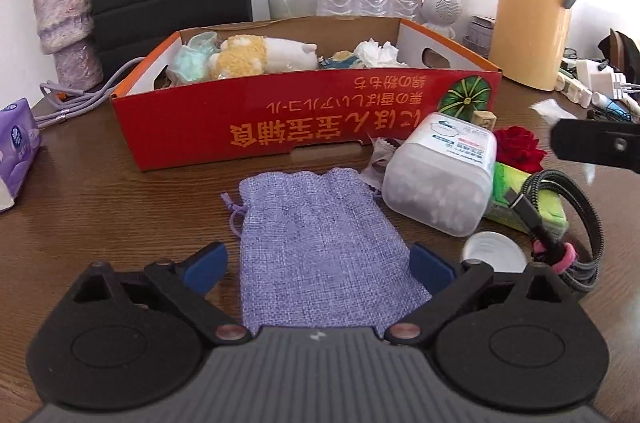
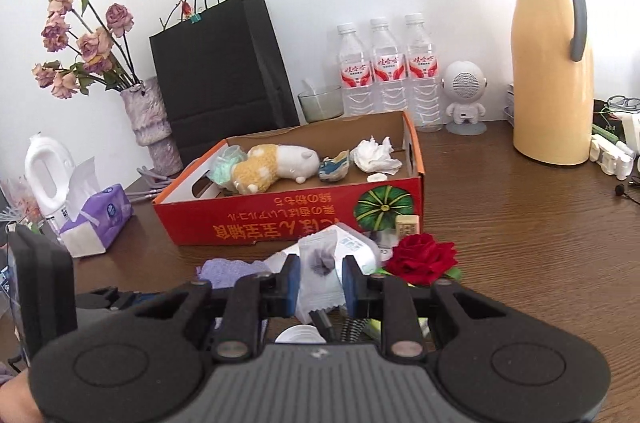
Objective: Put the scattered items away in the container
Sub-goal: 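Grasp the purple cloth pouch with the left tool while the right tool grasps a clear wrapper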
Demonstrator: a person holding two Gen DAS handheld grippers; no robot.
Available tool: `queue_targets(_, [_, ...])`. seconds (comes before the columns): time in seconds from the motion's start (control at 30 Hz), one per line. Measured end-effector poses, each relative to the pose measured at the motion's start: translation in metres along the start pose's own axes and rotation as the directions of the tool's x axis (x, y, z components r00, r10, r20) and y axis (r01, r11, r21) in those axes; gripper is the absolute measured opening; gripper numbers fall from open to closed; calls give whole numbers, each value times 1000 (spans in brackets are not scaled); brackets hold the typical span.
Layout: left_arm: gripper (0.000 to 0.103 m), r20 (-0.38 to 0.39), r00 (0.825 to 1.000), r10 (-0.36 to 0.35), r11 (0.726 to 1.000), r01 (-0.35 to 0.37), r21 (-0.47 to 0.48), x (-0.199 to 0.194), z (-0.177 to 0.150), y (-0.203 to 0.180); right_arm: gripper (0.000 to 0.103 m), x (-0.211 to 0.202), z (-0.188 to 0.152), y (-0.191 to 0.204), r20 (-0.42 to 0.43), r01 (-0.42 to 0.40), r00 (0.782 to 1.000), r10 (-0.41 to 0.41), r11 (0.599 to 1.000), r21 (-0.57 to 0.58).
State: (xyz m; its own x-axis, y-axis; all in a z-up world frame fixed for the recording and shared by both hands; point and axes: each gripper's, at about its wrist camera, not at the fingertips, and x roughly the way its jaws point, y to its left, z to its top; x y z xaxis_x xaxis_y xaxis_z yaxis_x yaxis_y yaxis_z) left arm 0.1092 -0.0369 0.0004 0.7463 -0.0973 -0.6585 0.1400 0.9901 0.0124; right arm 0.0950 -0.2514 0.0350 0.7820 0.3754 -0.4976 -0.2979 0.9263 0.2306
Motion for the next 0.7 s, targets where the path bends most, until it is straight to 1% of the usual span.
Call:
queue_targets(0.07, [85,21,1000,5,1000,-5,-22,0,-2,6,21,-3,-2,-7,0,2,1000,-2,1000,15])
queue_targets(0.13, [63,37,999,30,999,-29,-30,-2,-3,9,21,-6,-6,-11,2,-3,1000,3,1000,24])
queue_targets(0.17, [55,45,998,41,999,-39,-37,-4,-3,11,21,-7,-8,-11,4,-8,1000,8,1000,27])
queue_targets(0.2, [33,49,998,45,998,-43,-41,-6,-3,12,21,-8,-9,-10,2,-15,1000,15,999,29])
queue_targets(0.23, [18,47,998,43,998,-41,-44,-9,-3,14,21,-9,-11,-8,3,-22,1000,22,999,29])
queue_targets(0.3, [9,44,998,44,998,-42,-39,-14,-5,15,21,-12,-14,-3,3,-38,999,38,999,20])
queue_targets(0.37, [7,47,998,49,998,-48,-33,-22,-11,16,21,-17,-19,4,4,-47,999,47,999,7])
queue_targets(0.43, [6,64,997,37,998,-33,-61,-37,-17,22,21,-23,-23,10,6,-56,998,56,998,1])
queue_targets(0.5, [6,112,993,41,997,-33,-74,-61,-21,27,21,-30,-26,14,12,-60,998,61,998,-4])
queue_targets(0.57, [6,181,983,44,996,-28,-87,-93,-25,33,21,-39,-28,17,23,-59,998,59,998,-14])
queue_targets(0.7, [6,275,961,37,995,-11,-95,-141,-23,39,21,-54,-28,23,55,-64,996,65,998,-15])
